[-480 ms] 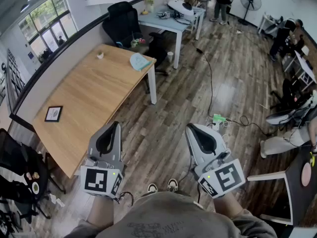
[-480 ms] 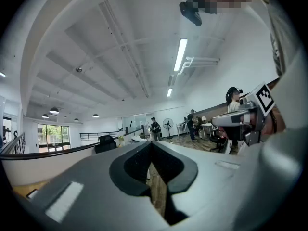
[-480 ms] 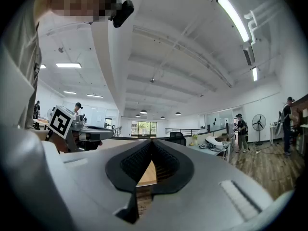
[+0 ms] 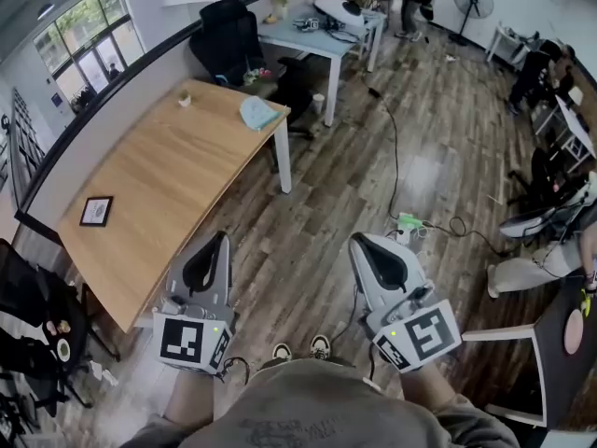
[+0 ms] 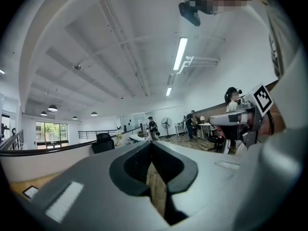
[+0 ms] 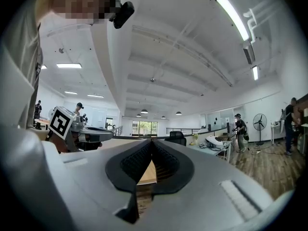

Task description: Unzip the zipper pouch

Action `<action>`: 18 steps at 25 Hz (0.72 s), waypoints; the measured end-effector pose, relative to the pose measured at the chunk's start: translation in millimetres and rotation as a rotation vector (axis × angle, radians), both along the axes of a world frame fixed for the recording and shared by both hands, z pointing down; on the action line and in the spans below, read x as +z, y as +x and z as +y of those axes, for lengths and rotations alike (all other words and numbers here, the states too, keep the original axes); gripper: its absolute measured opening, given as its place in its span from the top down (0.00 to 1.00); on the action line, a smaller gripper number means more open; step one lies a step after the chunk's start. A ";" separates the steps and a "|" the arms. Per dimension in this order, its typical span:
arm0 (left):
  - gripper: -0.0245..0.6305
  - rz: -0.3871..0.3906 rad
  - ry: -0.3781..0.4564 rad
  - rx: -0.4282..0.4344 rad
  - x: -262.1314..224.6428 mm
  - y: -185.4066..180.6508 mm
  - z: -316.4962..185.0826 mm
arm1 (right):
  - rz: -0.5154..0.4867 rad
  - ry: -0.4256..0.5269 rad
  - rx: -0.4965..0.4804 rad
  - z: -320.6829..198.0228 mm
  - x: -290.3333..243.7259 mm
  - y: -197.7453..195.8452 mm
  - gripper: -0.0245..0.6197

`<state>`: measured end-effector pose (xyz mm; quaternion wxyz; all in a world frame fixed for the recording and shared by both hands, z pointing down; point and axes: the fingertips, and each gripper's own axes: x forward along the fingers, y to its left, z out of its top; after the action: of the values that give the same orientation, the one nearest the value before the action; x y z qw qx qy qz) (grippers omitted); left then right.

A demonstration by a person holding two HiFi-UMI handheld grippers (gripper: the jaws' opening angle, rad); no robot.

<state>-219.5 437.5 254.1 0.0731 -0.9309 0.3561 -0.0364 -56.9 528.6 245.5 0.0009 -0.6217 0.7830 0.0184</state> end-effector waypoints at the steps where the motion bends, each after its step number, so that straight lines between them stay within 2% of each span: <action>1: 0.96 -0.002 -0.001 0.001 1.5 2.9 0.6 | 0.002 -0.002 -0.003 0.1 1.4 3.3 0.95; 10: 0.96 0.023 -0.001 -0.032 8.5 30.4 4.7 | 0.025 -0.007 -0.026 -0.8 13.4 36.5 0.95; 15: 0.96 0.054 0.000 -0.063 9.1 39.7 9.0 | -0.008 0.000 0.002 5.4 16.9 56.5 0.94; 16: 0.91 0.057 -0.003 -0.069 9.3 41.1 8.1 | -0.020 0.009 0.016 5.7 15.7 61.4 0.92; 17: 0.84 0.057 -0.005 -0.073 9.9 42.4 6.6 | -0.030 0.017 0.026 5.1 14.7 65.9 0.85; 18: 0.73 0.054 -0.005 -0.078 10.7 43.4 4.5 | -0.035 0.021 0.032 3.5 14.4 69.5 0.73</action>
<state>-176.1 442.1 264.8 0.0596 -0.9172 0.3937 -0.0152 12.6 532.1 259.9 0.0211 -0.6343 0.7727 0.0158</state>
